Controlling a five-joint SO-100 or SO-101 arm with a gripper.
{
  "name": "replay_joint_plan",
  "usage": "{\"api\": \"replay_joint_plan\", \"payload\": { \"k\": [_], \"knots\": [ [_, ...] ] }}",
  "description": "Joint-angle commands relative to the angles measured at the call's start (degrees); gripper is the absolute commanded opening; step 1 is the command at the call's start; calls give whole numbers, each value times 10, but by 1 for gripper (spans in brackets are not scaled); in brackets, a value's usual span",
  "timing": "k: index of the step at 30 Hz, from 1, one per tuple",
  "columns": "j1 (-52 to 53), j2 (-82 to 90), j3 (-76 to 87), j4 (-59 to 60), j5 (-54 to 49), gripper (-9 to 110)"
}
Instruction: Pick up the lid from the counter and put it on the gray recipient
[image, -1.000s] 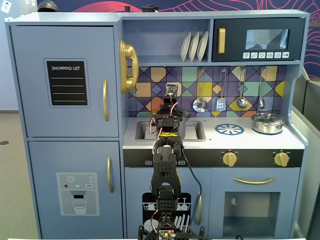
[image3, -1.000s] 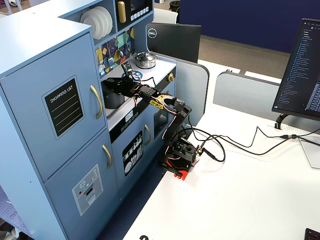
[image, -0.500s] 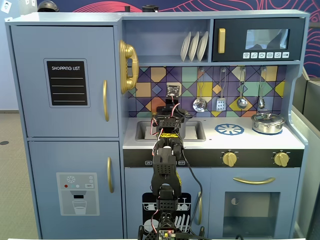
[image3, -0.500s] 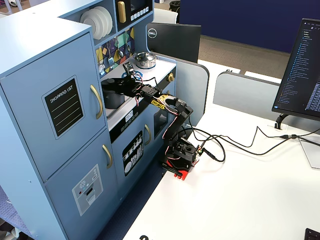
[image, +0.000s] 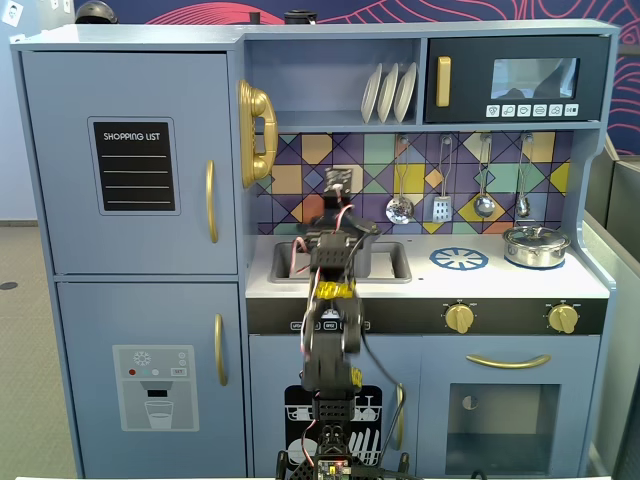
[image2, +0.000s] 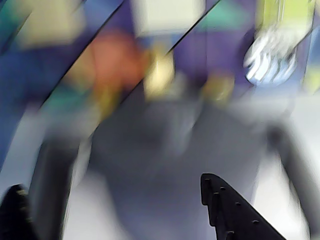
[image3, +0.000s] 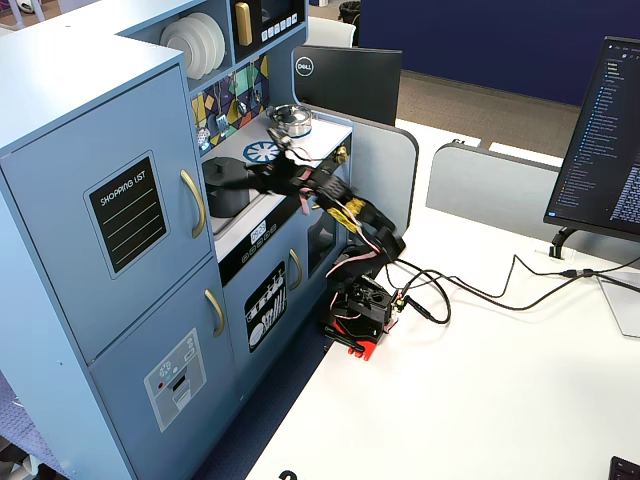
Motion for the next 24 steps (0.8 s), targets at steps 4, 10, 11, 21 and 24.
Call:
{"api": "replay_joint_plan", "payload": {
  "k": [4, 10, 11, 21, 24],
  "knots": [
    [-25, 248, 86, 254, -6, 17],
    [-34, 285, 214, 351, 17, 0],
    [-34, 297, 256, 332, 40, 0],
    [7, 363, 603, 154, 56, 0],
    [-4, 352, 612, 190, 87, 0]
  ]
}}
